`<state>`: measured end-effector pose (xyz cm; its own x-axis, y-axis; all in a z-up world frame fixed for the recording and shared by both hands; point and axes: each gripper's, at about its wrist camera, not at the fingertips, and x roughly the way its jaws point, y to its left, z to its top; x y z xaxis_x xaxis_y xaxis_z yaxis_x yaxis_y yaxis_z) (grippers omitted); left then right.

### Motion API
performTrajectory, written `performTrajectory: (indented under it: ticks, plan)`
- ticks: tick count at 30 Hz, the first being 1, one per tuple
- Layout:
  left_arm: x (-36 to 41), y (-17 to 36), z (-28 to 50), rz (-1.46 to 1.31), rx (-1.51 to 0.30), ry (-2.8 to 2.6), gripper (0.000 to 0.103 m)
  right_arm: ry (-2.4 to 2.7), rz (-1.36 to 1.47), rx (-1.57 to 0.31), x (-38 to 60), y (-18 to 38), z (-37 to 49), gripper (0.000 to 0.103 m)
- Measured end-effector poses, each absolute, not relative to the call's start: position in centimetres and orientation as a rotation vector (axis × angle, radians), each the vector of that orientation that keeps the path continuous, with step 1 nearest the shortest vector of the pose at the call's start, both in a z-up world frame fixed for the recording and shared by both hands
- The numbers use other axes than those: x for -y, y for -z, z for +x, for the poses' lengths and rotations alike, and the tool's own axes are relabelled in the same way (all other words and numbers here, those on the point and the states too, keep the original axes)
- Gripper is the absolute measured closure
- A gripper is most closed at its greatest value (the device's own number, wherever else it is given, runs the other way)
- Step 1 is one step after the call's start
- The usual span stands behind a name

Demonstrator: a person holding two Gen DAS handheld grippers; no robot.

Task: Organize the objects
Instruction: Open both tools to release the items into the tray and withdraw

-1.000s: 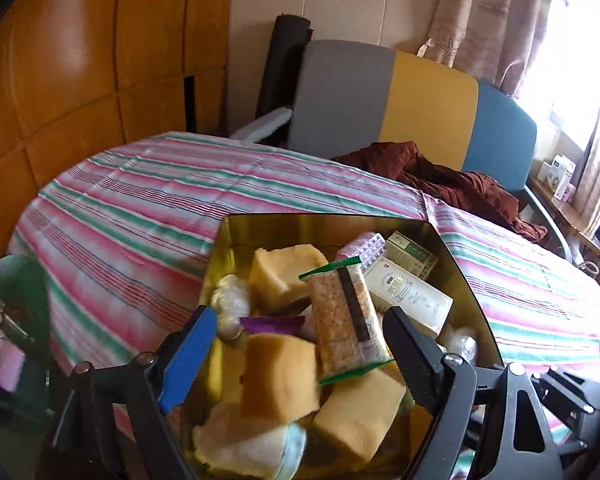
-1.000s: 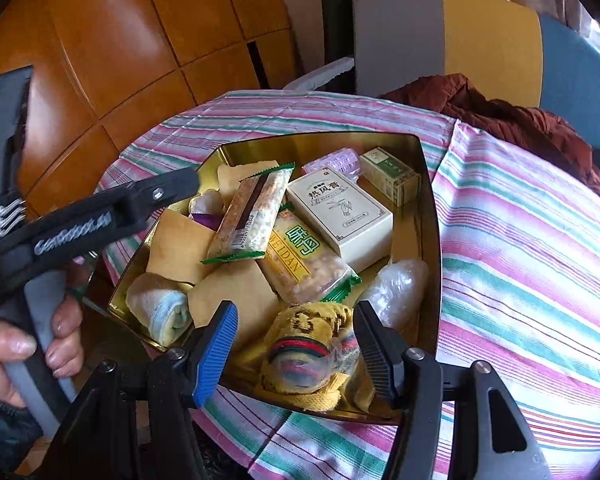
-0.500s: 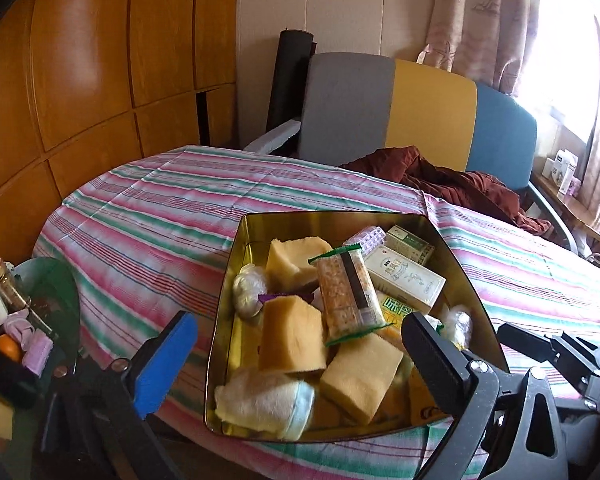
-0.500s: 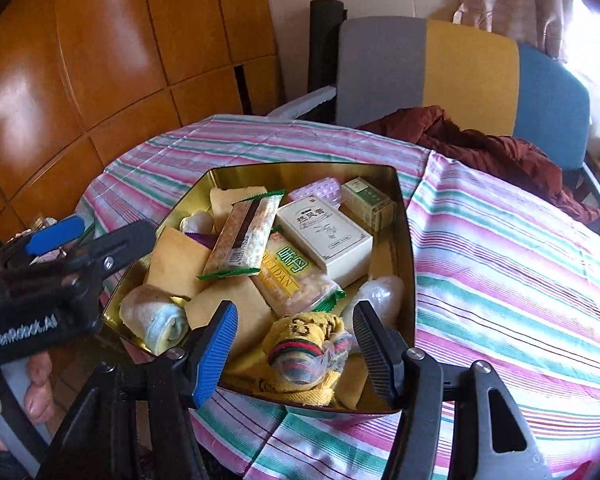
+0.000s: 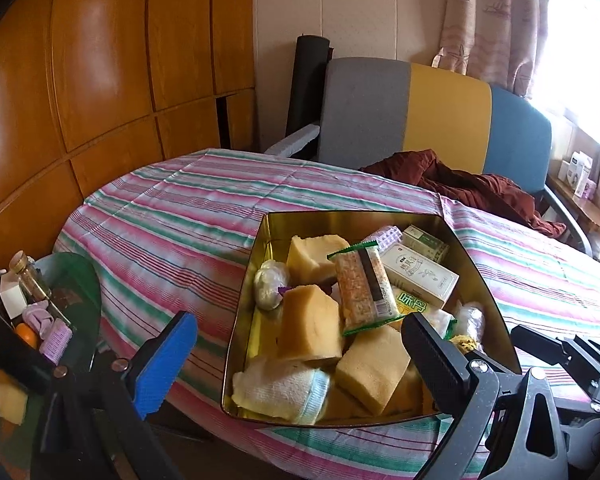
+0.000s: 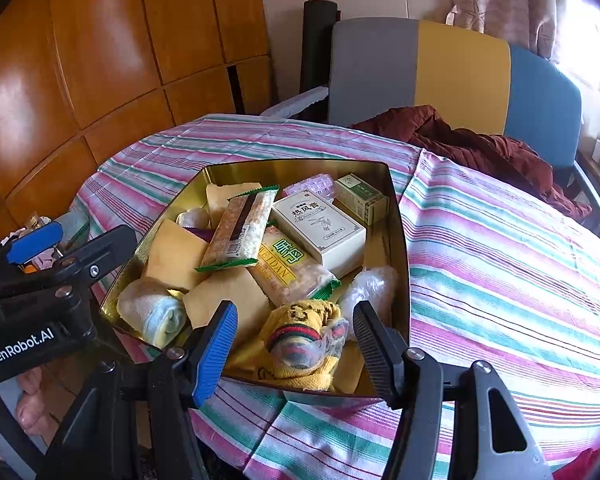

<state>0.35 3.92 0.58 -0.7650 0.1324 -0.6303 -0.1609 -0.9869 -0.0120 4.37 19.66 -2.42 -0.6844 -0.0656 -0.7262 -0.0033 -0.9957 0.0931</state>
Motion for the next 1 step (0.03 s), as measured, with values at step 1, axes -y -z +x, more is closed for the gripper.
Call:
performTrajectory:
  ticks: [1]
  plan:
    - [-3.87,-0.57,0.32,-1.004,-0.061,-2.808,0.0,2.85,1.232,0.133,-19.63,2.42,4.4,0.042]
